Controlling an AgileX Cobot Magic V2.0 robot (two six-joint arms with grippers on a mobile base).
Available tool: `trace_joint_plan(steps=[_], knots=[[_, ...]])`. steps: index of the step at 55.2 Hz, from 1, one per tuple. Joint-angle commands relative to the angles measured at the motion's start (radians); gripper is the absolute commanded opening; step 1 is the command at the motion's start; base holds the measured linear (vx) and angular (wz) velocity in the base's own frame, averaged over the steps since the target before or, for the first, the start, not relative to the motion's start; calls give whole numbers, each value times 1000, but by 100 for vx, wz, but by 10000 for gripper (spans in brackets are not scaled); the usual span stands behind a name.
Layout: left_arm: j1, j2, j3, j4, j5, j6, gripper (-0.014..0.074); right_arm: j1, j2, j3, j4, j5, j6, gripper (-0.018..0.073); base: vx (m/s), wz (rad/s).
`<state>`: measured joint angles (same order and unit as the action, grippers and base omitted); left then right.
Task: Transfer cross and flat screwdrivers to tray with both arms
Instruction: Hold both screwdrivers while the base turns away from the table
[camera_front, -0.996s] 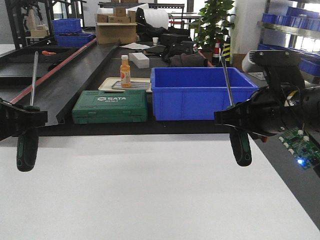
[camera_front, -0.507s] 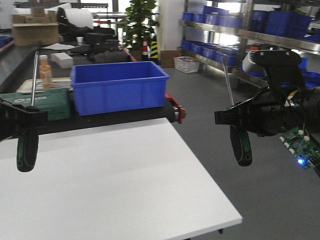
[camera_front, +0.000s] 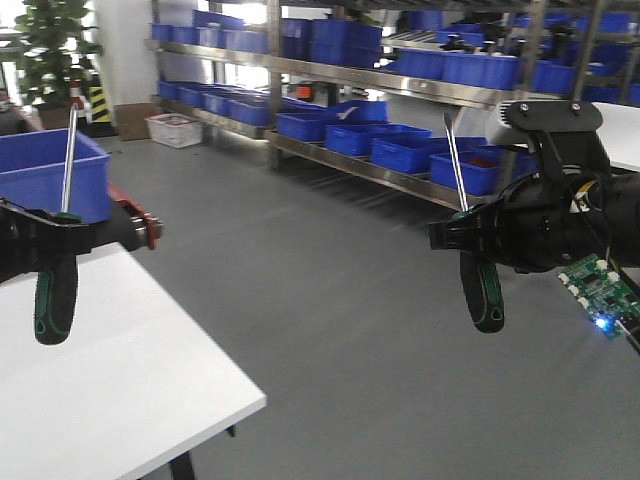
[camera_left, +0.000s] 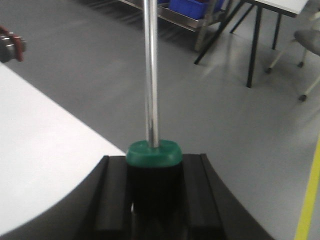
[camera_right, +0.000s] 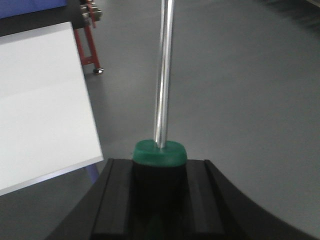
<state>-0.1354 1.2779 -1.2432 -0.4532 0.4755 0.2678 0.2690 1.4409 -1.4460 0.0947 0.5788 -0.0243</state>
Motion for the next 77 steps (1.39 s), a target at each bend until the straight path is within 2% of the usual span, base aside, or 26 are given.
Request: trace_joint_plan(steps=[1,40,77], knots=[[-5,-28,-35,-24,-70,-1,0,-3,-38,-40,-2,-90,-2,-8,-4,-80],[-5,-28,-35,-24,-67,-1,0,-3,-38,-40,0,-90,-2,-8,10,-56],[-5,-28,-35,-24,-67,-1,0,-3,-38,-40,0,-90,-2,-8,31,-33]])
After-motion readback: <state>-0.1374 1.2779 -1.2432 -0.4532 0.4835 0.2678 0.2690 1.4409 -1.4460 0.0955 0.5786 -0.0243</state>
